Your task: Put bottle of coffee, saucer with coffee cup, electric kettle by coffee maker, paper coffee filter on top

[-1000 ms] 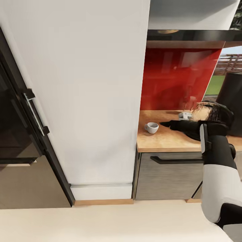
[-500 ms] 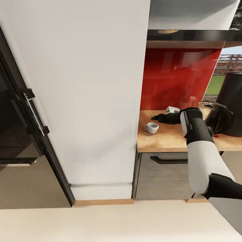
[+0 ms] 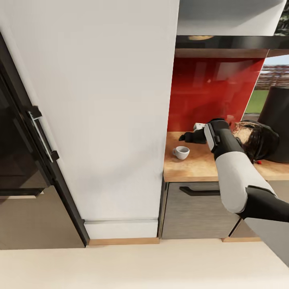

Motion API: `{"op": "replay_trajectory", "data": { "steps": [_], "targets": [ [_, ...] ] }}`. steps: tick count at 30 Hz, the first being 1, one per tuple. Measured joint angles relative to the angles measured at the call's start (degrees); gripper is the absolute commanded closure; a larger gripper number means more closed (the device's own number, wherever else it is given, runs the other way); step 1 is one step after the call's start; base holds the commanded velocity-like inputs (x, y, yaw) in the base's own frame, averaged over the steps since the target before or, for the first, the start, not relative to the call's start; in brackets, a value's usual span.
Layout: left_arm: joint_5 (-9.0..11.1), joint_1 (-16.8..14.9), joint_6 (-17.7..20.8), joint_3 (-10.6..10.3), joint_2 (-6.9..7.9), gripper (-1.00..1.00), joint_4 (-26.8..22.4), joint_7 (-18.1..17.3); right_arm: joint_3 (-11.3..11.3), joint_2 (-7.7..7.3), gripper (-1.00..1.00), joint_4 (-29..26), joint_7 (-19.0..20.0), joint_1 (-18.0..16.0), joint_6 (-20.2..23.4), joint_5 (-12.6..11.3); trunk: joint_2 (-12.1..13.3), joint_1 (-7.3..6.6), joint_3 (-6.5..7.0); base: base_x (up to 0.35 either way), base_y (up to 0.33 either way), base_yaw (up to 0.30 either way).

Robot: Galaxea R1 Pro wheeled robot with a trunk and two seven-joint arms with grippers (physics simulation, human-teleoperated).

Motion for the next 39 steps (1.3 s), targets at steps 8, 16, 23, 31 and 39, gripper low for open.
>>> {"op": "replay_trajectory", "data": {
  "steps": [8,16,23,31,39],
  "targets": [
    [0.0,0.0,0.04,0.0,0.0,-1.0,0.0,-0.29,0.02,0.32,-1.0,2.73,-8.42,-2.61,0.0,-0.01,0.0,0.0,0.0,0.0,0.0,0.0],
    [0.0,0.0,0.02,0.0,0.0,-1.0,0.0,-0.47,-0.01,0.24,-1.0,5.95,-10.92,-2.95,0.01,0.05,0.0,0.0,0.0,0.0,0.0,0.0],
    [0.0,0.0,0.05,0.0,0.0,-1.0,0.0,-0.52,-0.01,0.19,-1.0,8.05,-11.05,-2.9,0.0,0.05,0.0,0.0,0.0,0.0,0.0,0.0],
    [0.0,0.0,0.05,-0.02,0.0,-1.0,0.0,-0.49,-0.06,-0.04,-1.0,8.49,-11.07,-2.9,-0.05,0.12,0.0,-0.01,0.0,0.026,-0.006,0.0],
    [0.0,0.0,0.05,-0.04,0.04,-1.0,0.0,-0.49,-0.14,-0.07,-1.0,8.49,-11.07,-2.9,-0.02,0.05,0.0,0.0,0.0,0.053,-0.026,0.0]
  ]
}}
